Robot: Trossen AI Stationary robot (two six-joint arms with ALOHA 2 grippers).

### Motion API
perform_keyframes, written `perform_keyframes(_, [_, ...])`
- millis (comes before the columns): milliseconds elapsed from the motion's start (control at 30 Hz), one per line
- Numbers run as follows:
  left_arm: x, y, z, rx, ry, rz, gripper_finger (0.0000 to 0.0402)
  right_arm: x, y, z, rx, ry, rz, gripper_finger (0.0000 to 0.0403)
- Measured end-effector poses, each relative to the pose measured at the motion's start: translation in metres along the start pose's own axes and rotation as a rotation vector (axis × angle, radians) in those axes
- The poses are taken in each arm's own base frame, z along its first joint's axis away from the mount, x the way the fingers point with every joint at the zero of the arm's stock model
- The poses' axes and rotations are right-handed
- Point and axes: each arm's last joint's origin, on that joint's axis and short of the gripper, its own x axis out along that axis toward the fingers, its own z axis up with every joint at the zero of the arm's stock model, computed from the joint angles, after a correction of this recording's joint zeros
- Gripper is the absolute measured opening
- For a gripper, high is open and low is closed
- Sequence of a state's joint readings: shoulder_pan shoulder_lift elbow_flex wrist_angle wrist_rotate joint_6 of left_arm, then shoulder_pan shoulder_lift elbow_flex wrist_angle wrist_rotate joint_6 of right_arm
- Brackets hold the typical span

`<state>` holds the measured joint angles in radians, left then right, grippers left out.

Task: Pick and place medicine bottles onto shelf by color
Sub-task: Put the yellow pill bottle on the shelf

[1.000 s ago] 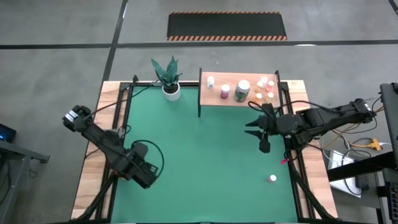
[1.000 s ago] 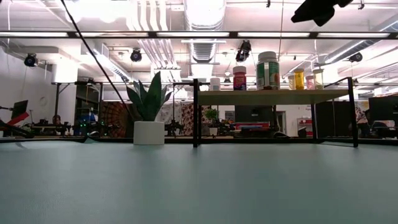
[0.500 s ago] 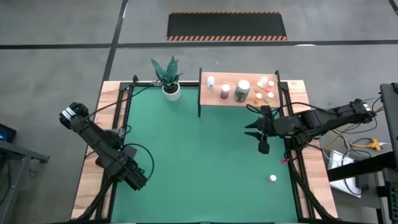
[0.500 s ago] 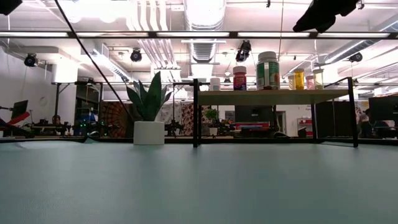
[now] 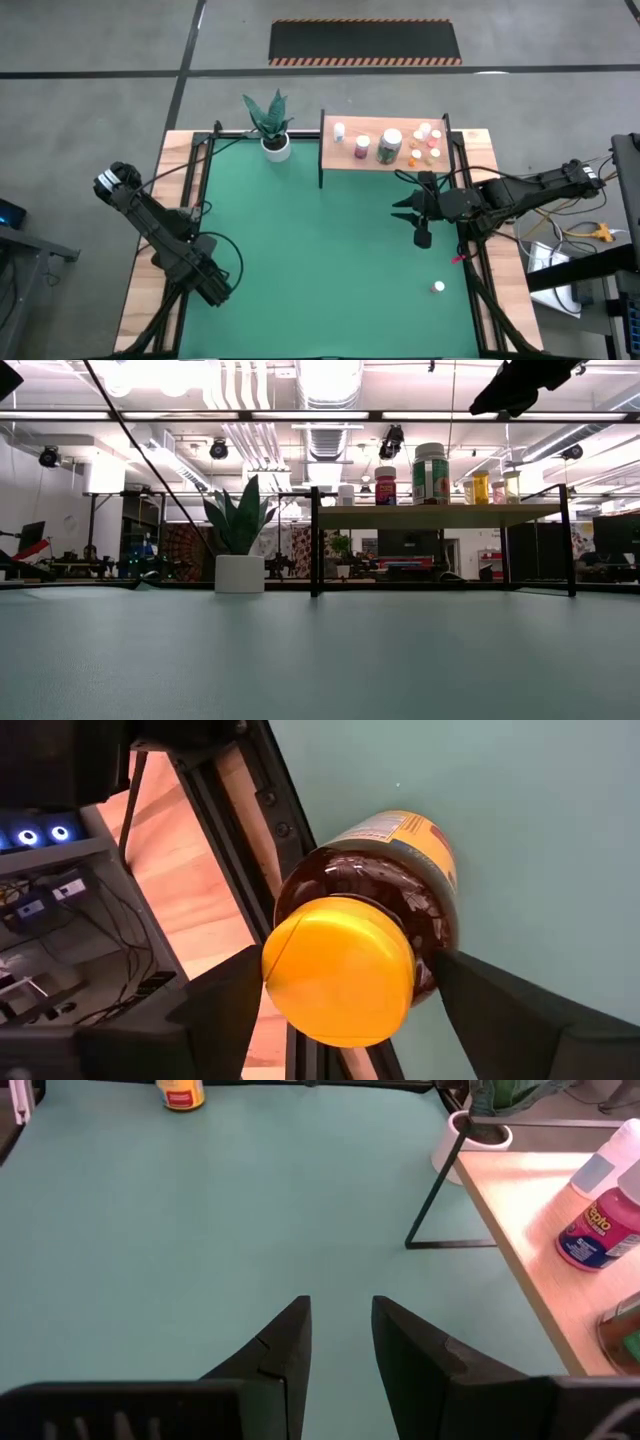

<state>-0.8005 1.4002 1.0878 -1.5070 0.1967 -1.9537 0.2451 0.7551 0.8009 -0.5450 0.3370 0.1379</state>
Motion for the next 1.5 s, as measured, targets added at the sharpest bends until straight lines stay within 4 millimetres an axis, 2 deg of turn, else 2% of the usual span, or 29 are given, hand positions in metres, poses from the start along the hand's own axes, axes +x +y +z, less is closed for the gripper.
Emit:
perform_keyframes(267, [-0.006, 0.000, -0.001, 0.052, -0.015, -0.016, 0.0193, 0.000, 0.000, 0.000, 0.000, -0.002, 0.000, 0.0096])
perform_keyframes(400, [-0.016, -0.006, -0.004, 0.072, -0.019, -0.097, 0.0191, 0.000, 0.000, 0.000, -0.008, 0.005, 0.005, 0.0097])
perform_keyframes(533, [-0.041, -0.017, -0.006, 0.181, -0.077, -0.280, 0.0191, -0.002, 0.000, -0.001, -0.008, 0.004, 0.037, 0.0091])
perform_keyframes(633, [-0.073, -0.044, -0.003, 0.344, -0.206, -0.573, 0.0191, -0.004, 0.000, 0.000, -0.005, -0.001, 0.064, 0.0089])
perform_keyframes(700, [-0.097, -0.065, 0.007, 0.475, -0.335, -0.718, 0.0191, -0.005, 0.000, 0.000, -0.005, -0.004, 0.069, 0.0089])
perform_keyframes(800, [-0.135, -0.092, 0.026, 0.701, -0.532, -0.842, 0.0191, -0.005, 0.000, 0.000, -0.012, -0.004, 0.081, 0.0090])
perform_keyframes(867, [-0.159, -0.101, 0.043, 0.846, -0.631, -0.832, 0.0191, -0.005, 0.000, 0.000, -0.016, -0.004, 0.084, 0.0090])
perform_keyframes(1033, [-0.200, -0.099, 0.090, 1.140, -0.790, -0.639, 0.0191, -0.005, 0.001, 0.000, -0.021, -0.007, 0.084, 0.0084])
perform_keyframes(1167, [-0.215, -0.096, 0.137, 1.256, -0.900, -0.448, 0.0191, -0.005, 0.001, 0.000, -0.020, -0.011, 0.085, 0.0081])
perform_keyframes(1300, [-0.218, -0.096, 0.185, 1.336, -0.998, -0.245, 0.0191, -0.005, 0.001, 0.001, -0.019, -0.012, 0.085, 0.0084])
perform_keyframes(1500, [-0.220, -0.080, 0.243, 1.285, -1.079, -0.122, 0.0191, -0.005, 0.001, 0.001, -0.010, -0.015, 0.085, 0.0086])
